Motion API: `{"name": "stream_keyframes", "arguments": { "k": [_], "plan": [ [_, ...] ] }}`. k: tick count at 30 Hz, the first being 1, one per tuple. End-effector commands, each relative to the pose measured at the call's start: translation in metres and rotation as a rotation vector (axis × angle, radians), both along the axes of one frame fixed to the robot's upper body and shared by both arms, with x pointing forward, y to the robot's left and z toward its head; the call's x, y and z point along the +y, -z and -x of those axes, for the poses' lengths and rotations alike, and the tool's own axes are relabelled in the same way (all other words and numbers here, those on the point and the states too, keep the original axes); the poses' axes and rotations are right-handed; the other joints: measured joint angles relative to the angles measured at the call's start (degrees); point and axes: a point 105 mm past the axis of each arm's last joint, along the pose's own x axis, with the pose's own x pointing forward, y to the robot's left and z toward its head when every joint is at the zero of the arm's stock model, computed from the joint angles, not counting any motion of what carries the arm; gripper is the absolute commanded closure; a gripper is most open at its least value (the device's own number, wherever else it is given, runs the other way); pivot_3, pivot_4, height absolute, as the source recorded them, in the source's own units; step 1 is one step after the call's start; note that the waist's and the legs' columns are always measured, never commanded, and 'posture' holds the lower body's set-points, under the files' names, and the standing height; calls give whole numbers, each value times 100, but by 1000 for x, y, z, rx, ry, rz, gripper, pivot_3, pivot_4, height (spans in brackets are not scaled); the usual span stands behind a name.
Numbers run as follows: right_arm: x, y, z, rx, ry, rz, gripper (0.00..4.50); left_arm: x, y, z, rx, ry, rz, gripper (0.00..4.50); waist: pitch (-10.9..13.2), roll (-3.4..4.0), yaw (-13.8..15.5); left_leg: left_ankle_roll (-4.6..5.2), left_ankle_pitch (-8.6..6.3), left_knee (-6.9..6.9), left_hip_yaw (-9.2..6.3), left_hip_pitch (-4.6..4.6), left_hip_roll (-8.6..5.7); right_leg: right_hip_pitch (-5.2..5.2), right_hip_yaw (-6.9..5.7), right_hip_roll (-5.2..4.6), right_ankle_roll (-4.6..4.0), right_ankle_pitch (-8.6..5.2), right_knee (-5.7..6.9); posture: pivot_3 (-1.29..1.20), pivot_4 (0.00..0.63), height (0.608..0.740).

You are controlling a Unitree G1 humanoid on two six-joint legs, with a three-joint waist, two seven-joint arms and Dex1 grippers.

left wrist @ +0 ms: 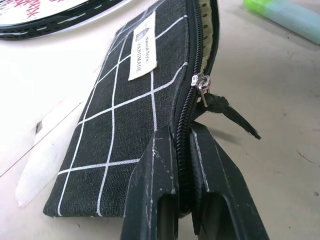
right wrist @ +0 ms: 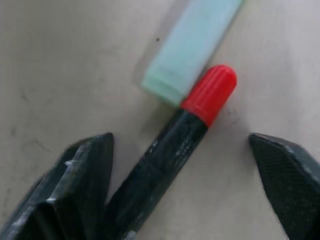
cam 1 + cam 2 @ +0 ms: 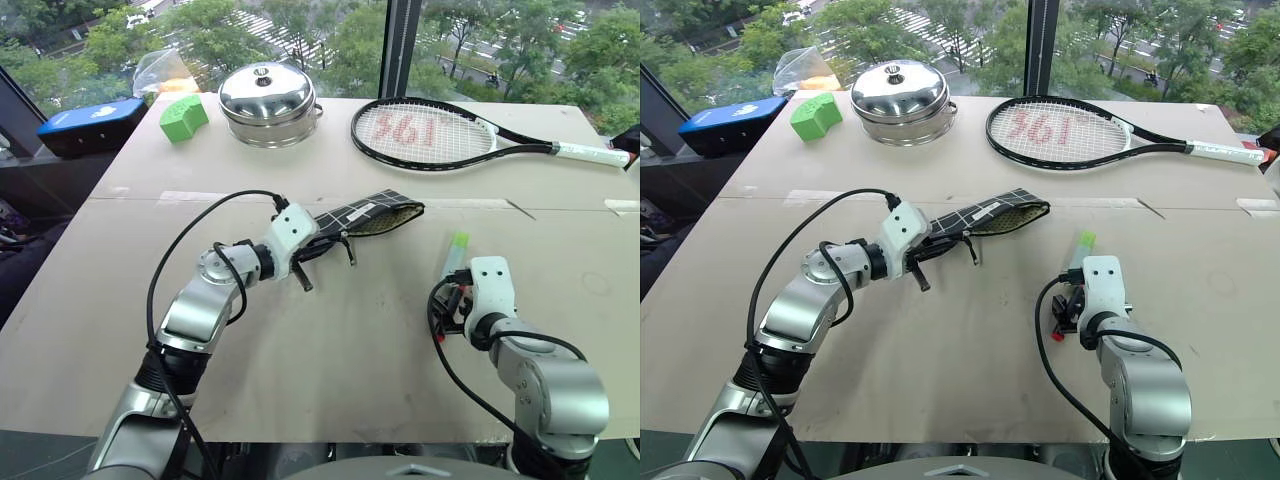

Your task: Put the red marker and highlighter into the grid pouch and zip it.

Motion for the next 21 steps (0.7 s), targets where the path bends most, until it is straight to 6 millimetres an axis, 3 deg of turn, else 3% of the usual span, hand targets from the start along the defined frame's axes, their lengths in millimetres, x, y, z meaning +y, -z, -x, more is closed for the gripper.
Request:
{"name": "stream_keyframes", "arguments": {
  "k": [1, 6, 8, 11, 14, 17, 21],
  "plan": [
    [-9, 8, 10, 37, 39, 2, 1925, -4, -14, 3, -51, 23, 14, 4500, -2, -4, 0, 0, 0, 0, 0, 0, 0, 0, 0, 0, 0, 0, 0, 0, 150, 740],
    [-31, -2, 21, -3, 19, 43, 4137, -5, -14, 5, -50, 29, 24, 4500, 0, 0, 15, 0, 0, 0, -1, 3, 0, 5, 0, 1, 1, -1, -3, 0, 150, 740],
    [-40, -13, 24, -36, -47, 68, 4188, -6, -15, 6, -49, 34, 37, 4500, 3, 4, 19, 1, -1, 1, -1, 1, -5, 6, 1, -3, 1, -2, -7, 0, 150, 740],
    [-40, -51, 19, -114, -339, 104, 4196, -10, -17, 8, -48, 66, 48, 4500, 31, 31, -16, 3, -1, 3, 5, 1, -5, 6, 9, -2, 1, -1, -8, 0, 150, 740],
    [-28, -87, 1, -144, -571, 181, 4198, -17, -16, 12, -48, 108, 36, 4500, 51, 44, -121, 30, -16, 2, 18, 17, -3, 7, 12, -1, 11, -7, -5, 0, 150, 740],
    [-11, -95, -12, -90, -707, 234, 4199, -22, -16, 13, -53, 131, 33, 4500, 27, -8, -123, 30, -16, -15, -27, 23, 5, 7, 3, -2, -5, -2, -5, 0, 150, 740],
    [8, -90, -32, -17, -812, 319, 4201, -31, -17, 18, -59, 169, 37, 4500, 32, -2, -113, 12, -6, -31, -44, 15, 10, 3, -2, 14, -20, 1, -3, 0, 150, 740]
  ]
}}
